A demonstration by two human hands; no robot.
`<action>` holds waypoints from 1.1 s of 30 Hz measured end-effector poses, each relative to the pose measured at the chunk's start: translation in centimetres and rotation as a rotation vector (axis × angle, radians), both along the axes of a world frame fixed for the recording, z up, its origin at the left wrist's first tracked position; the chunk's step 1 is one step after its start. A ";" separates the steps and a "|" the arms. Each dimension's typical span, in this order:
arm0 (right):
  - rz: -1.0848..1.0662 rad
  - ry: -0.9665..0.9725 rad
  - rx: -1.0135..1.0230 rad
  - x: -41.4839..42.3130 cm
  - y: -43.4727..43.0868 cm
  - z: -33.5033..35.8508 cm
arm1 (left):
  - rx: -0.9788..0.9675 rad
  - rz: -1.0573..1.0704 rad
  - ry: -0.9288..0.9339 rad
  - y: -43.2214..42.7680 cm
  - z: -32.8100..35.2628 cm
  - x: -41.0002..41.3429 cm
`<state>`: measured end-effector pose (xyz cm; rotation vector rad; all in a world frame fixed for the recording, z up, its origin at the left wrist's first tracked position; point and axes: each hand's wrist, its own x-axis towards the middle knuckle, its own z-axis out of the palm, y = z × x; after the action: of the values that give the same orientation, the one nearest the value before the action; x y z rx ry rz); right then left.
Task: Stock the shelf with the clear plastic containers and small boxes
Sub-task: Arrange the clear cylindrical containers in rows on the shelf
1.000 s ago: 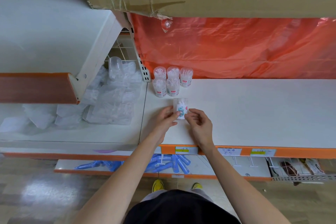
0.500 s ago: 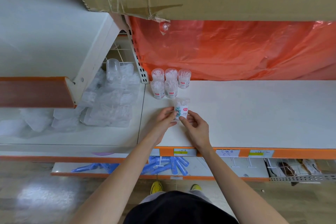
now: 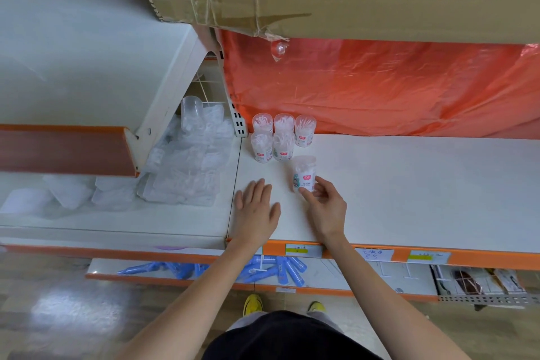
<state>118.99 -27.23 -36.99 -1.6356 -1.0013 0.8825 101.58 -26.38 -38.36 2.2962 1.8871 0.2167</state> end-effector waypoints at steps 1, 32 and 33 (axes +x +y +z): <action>-0.033 0.004 0.000 0.3 0.4 0.2 | -0.025 -0.007 0.010 0.0 0.1 0.1; 0.000 -0.455 -0.079 1.5 7.7 -0.4 | 0.043 0.035 0.005 0.0 0.1 0.5; 0.007 -0.473 -0.082 1.4 7.8 -0.5 | 0.041 0.035 0.003 0.0 0.0 0.5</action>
<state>120.42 -19.42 -37.51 -1.9620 -1.3035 0.5534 102.09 -26.35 -38.32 2.2921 1.9431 0.2593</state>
